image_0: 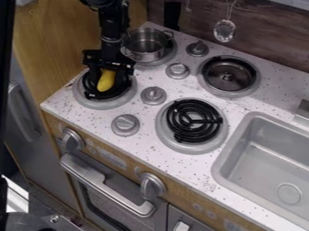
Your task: Took the banana and placed it on the left side of the burner
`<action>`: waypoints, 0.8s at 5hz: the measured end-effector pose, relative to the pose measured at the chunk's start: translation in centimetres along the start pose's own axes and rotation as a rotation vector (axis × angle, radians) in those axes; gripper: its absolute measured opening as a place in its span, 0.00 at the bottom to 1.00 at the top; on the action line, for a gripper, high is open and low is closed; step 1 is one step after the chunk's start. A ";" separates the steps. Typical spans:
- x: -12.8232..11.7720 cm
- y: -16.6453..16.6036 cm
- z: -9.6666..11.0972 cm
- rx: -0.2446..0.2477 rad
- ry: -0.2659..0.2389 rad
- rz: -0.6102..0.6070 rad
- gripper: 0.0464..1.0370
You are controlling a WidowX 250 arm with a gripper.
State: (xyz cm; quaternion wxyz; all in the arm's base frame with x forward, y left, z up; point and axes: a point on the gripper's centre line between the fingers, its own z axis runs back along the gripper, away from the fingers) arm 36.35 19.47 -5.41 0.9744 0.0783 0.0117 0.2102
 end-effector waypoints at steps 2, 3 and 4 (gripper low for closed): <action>-2.0 -4.9 2.8 -0.085 -0.055 -0.162 0.96; -2.6 -7.5 6.6 -0.117 -0.118 -0.236 0.96; -4.4 -8.7 6.6 -0.109 -0.090 -0.289 0.96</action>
